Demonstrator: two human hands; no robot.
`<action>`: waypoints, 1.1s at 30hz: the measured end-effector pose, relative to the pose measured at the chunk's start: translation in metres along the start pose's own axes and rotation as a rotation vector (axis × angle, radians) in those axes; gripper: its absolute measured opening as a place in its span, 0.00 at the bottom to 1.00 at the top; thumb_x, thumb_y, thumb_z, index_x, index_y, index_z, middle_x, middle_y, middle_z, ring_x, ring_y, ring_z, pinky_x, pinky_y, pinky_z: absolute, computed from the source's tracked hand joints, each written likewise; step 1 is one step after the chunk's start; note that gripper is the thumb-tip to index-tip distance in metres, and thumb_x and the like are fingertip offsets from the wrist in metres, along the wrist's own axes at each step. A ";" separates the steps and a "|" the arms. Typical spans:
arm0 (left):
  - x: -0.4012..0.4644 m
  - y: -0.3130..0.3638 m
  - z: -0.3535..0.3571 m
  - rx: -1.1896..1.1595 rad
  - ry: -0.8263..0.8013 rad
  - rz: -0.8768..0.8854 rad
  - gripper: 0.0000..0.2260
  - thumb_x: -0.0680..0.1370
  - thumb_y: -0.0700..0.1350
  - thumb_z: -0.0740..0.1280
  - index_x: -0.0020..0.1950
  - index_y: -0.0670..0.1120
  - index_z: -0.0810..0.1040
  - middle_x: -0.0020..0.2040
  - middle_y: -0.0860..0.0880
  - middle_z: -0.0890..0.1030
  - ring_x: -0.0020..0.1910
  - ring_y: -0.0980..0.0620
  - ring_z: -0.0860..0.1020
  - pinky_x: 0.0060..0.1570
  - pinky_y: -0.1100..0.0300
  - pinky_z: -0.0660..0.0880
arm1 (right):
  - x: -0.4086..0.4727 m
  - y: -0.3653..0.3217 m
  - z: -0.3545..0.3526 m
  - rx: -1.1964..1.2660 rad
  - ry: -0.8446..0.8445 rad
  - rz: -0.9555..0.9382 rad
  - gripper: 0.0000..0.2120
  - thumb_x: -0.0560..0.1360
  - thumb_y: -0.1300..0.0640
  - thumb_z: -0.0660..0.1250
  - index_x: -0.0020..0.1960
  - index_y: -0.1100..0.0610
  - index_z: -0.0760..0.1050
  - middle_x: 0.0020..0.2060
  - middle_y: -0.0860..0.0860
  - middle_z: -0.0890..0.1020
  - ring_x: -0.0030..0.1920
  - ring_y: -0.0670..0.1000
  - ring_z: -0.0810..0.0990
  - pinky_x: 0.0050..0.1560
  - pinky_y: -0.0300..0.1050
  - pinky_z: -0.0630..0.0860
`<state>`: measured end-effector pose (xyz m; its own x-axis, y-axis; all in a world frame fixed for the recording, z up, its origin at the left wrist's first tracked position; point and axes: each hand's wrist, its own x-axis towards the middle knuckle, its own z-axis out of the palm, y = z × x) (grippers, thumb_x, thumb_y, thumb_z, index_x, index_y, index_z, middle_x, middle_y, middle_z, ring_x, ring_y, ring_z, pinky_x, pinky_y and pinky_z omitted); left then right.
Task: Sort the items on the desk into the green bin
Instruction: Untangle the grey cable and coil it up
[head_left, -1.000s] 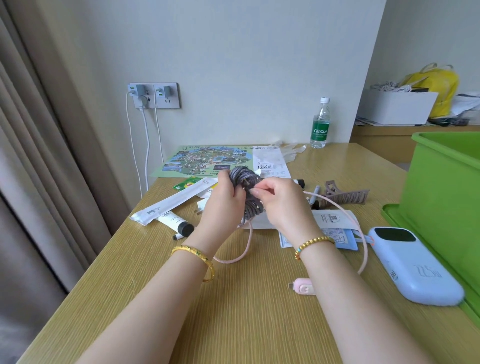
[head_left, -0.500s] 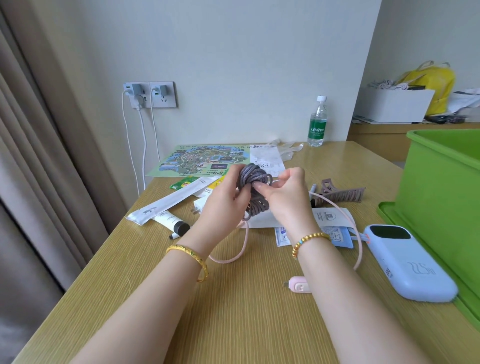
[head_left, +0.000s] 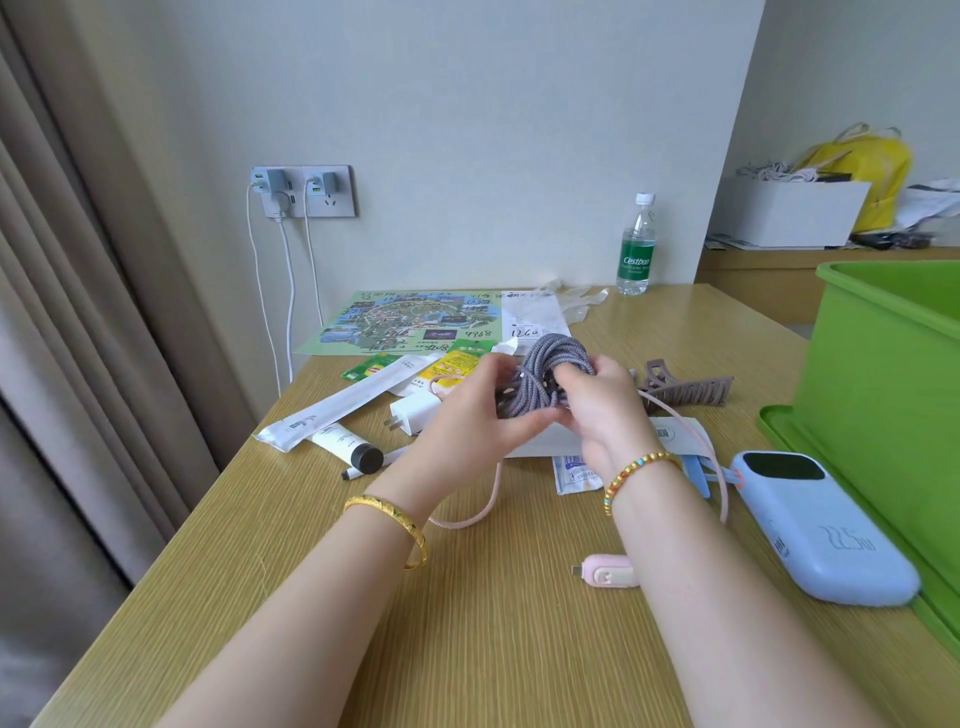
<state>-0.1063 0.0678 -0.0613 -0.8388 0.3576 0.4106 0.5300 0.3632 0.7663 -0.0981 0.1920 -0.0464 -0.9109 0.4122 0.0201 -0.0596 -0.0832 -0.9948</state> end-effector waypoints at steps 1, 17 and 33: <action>-0.002 0.000 0.001 0.052 -0.005 0.029 0.23 0.71 0.51 0.72 0.61 0.45 0.69 0.47 0.57 0.76 0.44 0.60 0.77 0.44 0.70 0.71 | 0.000 0.001 0.000 0.002 0.000 0.002 0.05 0.75 0.65 0.59 0.47 0.60 0.73 0.39 0.57 0.78 0.35 0.52 0.77 0.28 0.40 0.75; 0.004 -0.004 -0.014 -0.244 0.059 -0.182 0.08 0.75 0.48 0.68 0.46 0.43 0.75 0.39 0.42 0.78 0.35 0.51 0.73 0.37 0.58 0.68 | -0.009 -0.005 0.000 -0.056 -0.400 -0.084 0.09 0.77 0.60 0.61 0.55 0.55 0.77 0.45 0.50 0.80 0.44 0.47 0.76 0.47 0.43 0.70; 0.007 0.002 -0.021 -0.709 -0.040 -0.285 0.15 0.80 0.45 0.54 0.38 0.44 0.74 0.27 0.49 0.75 0.25 0.53 0.70 0.29 0.60 0.63 | -0.007 -0.001 0.002 0.169 -0.498 -0.125 0.05 0.78 0.62 0.60 0.48 0.57 0.75 0.41 0.54 0.78 0.38 0.51 0.75 0.36 0.39 0.71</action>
<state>-0.1138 0.0526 -0.0467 -0.9187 0.3687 0.1417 0.0753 -0.1887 0.9792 -0.0927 0.1872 -0.0448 -0.9736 -0.0484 0.2230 -0.2071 -0.2231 -0.9525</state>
